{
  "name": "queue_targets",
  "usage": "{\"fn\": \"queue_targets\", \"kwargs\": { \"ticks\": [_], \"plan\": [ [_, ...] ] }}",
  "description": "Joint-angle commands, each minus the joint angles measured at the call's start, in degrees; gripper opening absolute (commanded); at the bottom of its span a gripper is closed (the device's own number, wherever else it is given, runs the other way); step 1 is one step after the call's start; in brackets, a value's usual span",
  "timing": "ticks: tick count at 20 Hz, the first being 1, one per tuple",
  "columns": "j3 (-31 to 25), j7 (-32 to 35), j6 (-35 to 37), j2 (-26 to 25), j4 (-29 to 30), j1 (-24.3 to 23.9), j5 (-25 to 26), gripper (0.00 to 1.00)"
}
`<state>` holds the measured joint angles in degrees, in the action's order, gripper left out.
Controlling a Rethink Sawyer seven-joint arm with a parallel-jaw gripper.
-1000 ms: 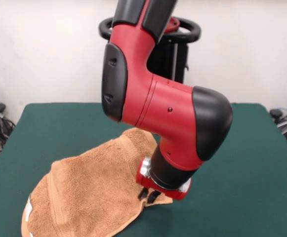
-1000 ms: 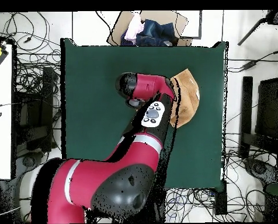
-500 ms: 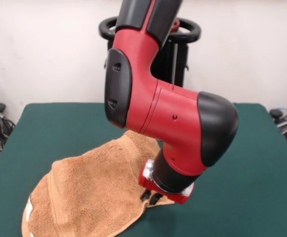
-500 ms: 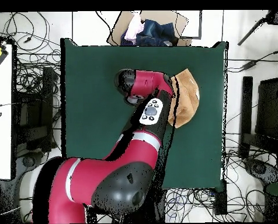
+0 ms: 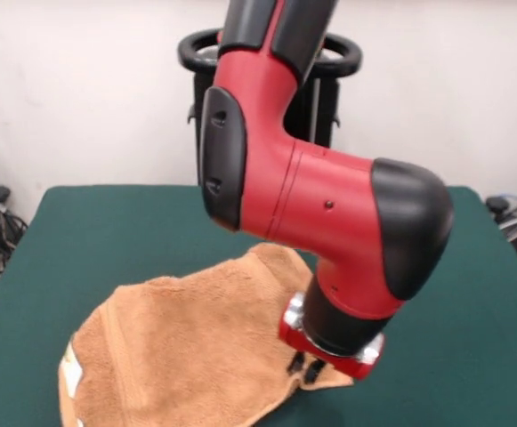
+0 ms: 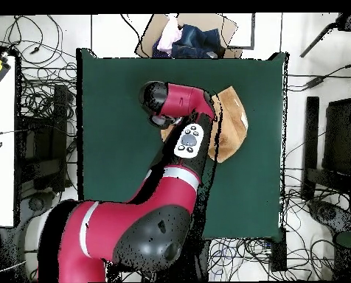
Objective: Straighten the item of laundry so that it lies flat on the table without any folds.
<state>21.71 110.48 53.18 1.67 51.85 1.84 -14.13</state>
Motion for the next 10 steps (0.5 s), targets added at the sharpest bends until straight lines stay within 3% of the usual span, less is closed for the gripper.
{"fn": "queue_targets", "kwargs": {
  "ticks": [1, 10],
  "plan": [
    [-8.15, 17.69, -2.83, 2.27, -0.01, 2.81, -6.7, 0.0],
    [-6.8, 16.83, 0.02, 3.15, -1.83, 2.74, -9.25, 0.0]
  ]
}}
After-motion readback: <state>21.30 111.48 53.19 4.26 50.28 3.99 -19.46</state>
